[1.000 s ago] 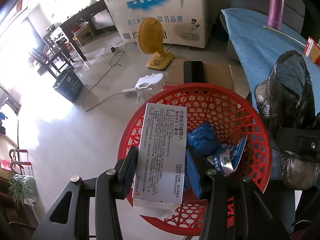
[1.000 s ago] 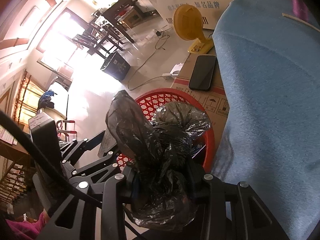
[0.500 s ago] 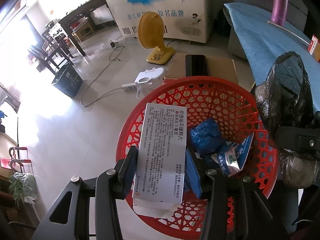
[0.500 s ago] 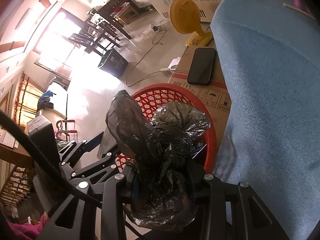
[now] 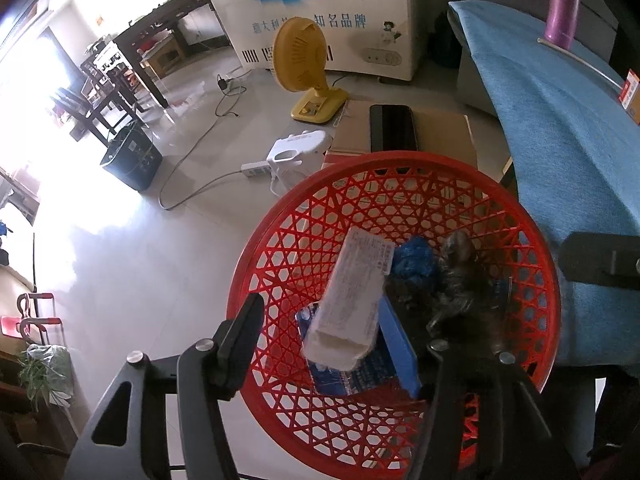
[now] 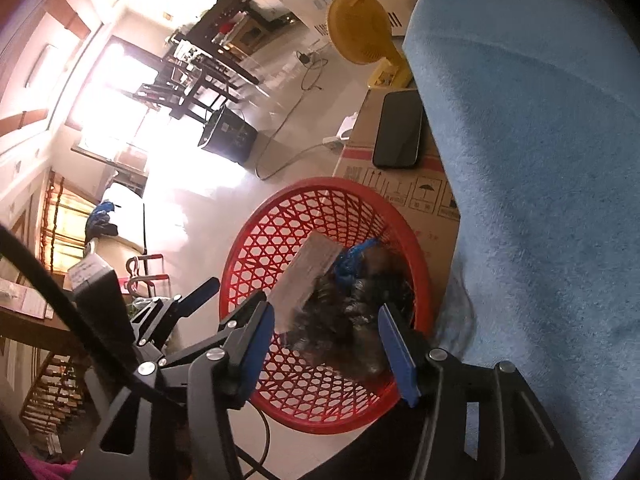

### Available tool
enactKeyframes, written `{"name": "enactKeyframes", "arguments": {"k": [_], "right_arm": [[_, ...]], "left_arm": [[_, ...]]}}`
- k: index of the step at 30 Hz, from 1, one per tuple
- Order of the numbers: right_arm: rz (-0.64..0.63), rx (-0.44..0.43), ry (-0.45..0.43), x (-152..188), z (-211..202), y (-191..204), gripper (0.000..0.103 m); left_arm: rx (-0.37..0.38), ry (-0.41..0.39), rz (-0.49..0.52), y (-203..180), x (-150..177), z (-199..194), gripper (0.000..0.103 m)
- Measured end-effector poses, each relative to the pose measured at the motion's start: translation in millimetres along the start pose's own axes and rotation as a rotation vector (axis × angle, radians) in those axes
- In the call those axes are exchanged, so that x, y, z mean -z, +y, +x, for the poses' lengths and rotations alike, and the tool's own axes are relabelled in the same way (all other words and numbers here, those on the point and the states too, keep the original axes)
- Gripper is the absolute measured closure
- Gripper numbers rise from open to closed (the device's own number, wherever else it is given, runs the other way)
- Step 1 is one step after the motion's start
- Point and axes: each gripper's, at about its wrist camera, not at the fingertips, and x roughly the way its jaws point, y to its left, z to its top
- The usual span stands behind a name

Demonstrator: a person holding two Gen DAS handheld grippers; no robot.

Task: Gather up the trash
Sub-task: 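Open both tools to drop the white box and black bags into the basket, then move both open tools over the blue table toward the small carton and red bag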

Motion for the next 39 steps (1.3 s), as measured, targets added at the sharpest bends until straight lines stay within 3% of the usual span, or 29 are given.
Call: {"name": "enactKeyframes", "arguments": {"k": [15,39], "right_arm": [[0.037,0.004,-0.068,12,-26,-15,0.045],[0.084,0.011,-0.306,52,-129,-50,0.045]], "left_arm": [[-0.006,-0.031,0.063,-28,0,-29,0.041],[-0.007,-0.175,0.211,-101,1,-99,0.041]]}}
